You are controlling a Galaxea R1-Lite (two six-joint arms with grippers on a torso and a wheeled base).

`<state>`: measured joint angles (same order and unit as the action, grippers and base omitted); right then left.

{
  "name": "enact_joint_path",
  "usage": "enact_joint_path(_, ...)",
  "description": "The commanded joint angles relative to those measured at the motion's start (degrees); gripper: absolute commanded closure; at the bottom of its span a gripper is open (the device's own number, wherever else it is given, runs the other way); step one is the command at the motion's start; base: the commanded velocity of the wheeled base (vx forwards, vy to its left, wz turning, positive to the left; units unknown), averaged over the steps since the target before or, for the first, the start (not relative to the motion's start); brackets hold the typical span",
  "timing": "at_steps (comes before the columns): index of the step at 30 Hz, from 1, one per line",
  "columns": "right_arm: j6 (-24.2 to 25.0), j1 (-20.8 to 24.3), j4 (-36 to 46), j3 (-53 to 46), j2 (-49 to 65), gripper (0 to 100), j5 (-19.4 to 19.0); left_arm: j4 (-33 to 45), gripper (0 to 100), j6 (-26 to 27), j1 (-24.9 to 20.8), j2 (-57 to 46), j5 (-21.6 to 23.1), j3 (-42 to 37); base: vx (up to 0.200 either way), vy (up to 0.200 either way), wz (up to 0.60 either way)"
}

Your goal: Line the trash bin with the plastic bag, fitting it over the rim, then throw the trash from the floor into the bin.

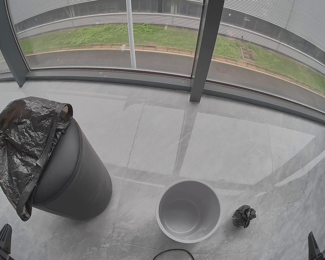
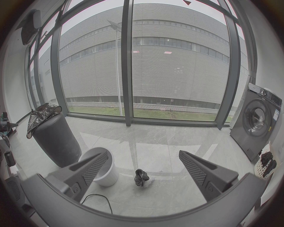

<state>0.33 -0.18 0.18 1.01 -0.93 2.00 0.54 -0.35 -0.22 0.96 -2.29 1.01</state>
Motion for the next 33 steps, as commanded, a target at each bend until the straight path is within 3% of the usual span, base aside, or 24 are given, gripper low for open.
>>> enact_joint_path(1, 0.02, 0.01, -0.01, -1.01, 0.66, 0, -0.07, -0.01, 100, 0.09, -0.04, -0.88, 0.01, -0.84, 0.0, 0.2, 0.0)
enact_joint_path(13, 0.02, 0.01, -0.01, -1.01, 0.66, 0, -0.07, 0.08, 100, 0.27, 0.04, 1.5, 0.18, -0.75, 0.0, 0.2, 0.0)
enact_joint_path(22, 0.29, 0.01, -0.01, -1.01, 0.66, 0, -0.07, 0.08, 100, 0.27, 0.13, 3.08, 0.18, -0.84, 0.2, 0.133, 0.0)
enact_joint_path(33, 0.64, 0.09, -0.09, -1.01, 0.66, 0, -0.07, -0.01, 100, 0.27, -0.48, 0.79, 0.27, -0.84, 0.0, 0.2, 0.0)
